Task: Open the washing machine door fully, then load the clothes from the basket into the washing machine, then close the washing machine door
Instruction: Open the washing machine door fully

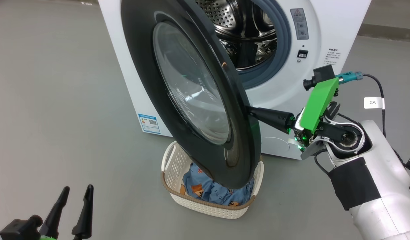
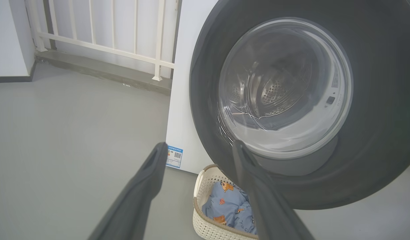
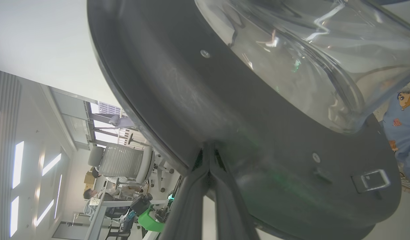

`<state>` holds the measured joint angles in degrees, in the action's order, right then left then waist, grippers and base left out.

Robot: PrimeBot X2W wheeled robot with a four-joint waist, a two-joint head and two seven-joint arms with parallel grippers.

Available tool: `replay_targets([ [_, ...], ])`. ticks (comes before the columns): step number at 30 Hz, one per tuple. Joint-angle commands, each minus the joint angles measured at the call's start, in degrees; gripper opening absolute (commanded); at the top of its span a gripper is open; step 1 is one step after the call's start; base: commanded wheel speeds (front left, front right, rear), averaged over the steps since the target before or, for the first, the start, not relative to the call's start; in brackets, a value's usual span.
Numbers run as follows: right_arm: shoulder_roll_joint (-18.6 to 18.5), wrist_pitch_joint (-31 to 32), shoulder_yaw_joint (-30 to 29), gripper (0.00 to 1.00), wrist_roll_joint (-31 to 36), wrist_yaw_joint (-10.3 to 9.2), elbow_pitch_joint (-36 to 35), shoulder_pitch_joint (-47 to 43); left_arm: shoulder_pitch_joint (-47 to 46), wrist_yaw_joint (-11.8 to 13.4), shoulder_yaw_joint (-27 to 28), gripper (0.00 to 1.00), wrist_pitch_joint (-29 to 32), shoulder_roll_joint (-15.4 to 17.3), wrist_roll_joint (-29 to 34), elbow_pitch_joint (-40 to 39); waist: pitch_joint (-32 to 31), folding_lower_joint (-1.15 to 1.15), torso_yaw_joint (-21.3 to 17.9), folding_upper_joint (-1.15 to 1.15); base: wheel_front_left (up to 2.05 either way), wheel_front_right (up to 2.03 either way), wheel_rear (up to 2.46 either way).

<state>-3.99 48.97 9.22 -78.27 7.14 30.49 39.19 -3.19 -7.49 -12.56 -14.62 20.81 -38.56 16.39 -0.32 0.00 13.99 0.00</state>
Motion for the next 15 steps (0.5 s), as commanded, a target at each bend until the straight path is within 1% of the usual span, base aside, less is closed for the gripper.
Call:
replay_targets([
  [1, 1.1, 0.9, 1.1, 0.00, -0.6, 0.35, -2.1, -0.2, -0.9, 0.5, 2.1, 1.00, -0.4, 1.5, 0.9, -0.9, -0.5, 0.00, 0.5, 0.00, 0.00, 0.00, 0.00],
  [9, 1.1, 5.3, 1.8, 0.00, -3.7, 0.35, -1.3, -1.6, -0.5, 1.4, 1.7, 1.00, -0.3, 1.5, 1.2, -1.1, -1.6, 0.00, 2.0, 0.00, 0.00, 0.00, 0.00],
  [15, 1.1, 6.7, 2.6, 0.00, -5.8, 0.35, -0.3, -1.6, -0.5, 1.8, 1.5, 1.00, -0.3, 1.5, 1.2, -1.2, -2.0, 0.00, 3.2, 0.00, 0.00, 0.00, 0.00],
])
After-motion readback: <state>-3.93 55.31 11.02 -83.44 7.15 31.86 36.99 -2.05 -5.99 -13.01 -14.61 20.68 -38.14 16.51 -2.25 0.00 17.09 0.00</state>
